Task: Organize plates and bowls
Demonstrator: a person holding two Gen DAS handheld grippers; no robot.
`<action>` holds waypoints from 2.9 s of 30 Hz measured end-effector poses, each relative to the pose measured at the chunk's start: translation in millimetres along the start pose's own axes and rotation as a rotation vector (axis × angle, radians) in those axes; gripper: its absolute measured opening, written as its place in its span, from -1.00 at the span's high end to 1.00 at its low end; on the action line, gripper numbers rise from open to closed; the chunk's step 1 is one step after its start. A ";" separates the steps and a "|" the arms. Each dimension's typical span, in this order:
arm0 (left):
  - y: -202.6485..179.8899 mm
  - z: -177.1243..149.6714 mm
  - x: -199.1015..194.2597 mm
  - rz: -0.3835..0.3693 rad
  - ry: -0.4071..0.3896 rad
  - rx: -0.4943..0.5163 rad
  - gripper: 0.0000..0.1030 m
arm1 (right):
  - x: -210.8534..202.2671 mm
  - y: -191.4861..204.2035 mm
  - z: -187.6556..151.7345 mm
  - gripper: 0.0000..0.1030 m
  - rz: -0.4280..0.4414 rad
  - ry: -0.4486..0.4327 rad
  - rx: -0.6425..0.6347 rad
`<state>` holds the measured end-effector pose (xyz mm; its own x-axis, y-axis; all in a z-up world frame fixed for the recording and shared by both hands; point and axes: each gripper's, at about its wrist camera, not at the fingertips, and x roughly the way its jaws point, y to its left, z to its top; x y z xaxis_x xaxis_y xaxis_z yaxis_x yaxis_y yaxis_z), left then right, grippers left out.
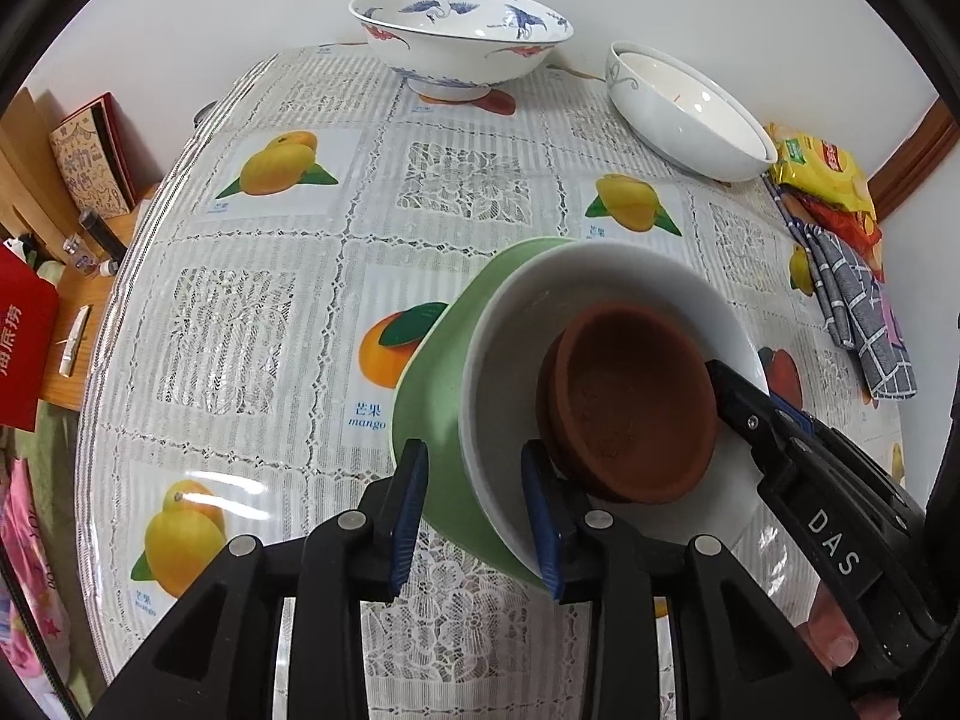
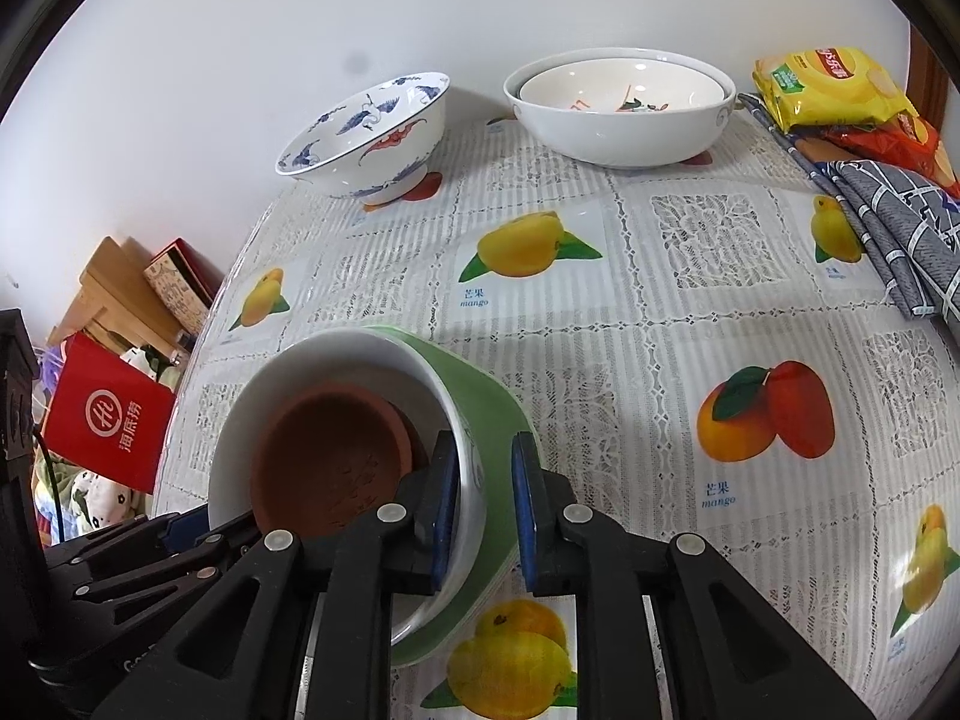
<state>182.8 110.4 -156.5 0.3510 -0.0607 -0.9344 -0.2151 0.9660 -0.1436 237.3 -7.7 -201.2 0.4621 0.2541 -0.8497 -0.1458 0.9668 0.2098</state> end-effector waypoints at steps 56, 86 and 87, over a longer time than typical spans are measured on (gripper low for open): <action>-62.3 -128.6 -191.8 -0.200 -0.407 0.164 -0.80 | -246.9 -33.6 -113.0 -0.78 -0.338 -0.254 0.003; -61.5 -185.3 -251.9 -0.104 -0.521 0.189 -0.90 | -330.1 -13.8 -162.2 -0.86 -0.374 -0.389 0.045; -62.1 -185.7 -252.2 -0.099 -0.521 0.190 -0.90 | -330.5 -13.5 -162.5 -0.86 -0.373 -0.390 0.045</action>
<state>-61.5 19.0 27.5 0.7753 -0.0679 -0.6279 -0.0070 0.9932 -0.1161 -55.6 -109.2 -1.8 0.7668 -0.1235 -0.6299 0.1236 0.9914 -0.0438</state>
